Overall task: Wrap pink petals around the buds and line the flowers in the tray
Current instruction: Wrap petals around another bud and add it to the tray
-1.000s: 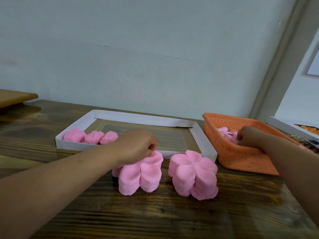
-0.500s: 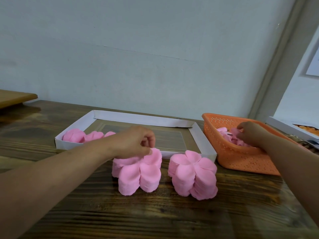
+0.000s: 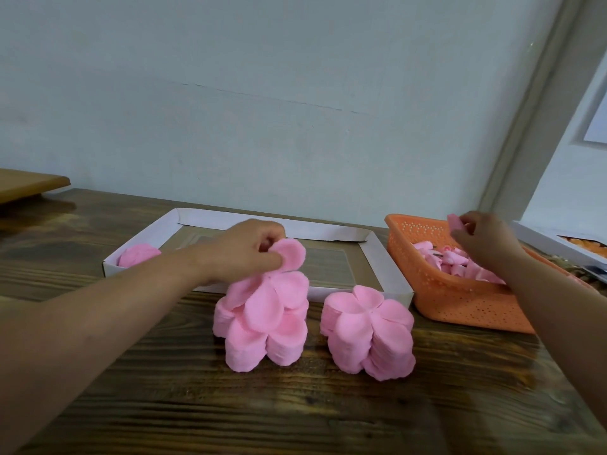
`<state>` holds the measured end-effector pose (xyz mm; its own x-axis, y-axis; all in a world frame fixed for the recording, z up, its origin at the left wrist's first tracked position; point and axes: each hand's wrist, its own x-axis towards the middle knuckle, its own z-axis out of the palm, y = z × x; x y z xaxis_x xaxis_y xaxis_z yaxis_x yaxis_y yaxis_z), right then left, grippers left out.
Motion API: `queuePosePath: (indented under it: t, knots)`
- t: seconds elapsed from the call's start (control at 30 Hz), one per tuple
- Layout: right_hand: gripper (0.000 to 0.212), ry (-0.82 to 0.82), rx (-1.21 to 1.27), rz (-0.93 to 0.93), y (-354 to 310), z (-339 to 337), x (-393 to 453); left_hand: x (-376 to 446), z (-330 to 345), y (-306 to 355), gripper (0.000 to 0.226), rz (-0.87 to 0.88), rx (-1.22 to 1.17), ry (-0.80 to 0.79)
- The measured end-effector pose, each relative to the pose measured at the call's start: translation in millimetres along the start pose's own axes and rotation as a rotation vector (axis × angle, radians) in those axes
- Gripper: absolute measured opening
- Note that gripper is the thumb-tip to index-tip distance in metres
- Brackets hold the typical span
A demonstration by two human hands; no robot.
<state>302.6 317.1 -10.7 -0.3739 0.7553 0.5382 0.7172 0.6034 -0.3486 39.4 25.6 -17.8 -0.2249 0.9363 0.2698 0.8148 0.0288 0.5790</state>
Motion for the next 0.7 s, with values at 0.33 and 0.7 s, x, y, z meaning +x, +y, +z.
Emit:
queuePosePath:
  t: [0.33,0.7]
  knots:
    - [0.007,0.112,0.656,-0.037,-72.6,-28.8,-16.5,15.7,4.7,12.8,0.012,-0.133,-0.232,0.231]
    - [0.012,-0.18,1.068,-0.165,-144.6,-22.5,-77.4,20.0,28.9,31.3,0.014,-0.265,-0.545,0.283]
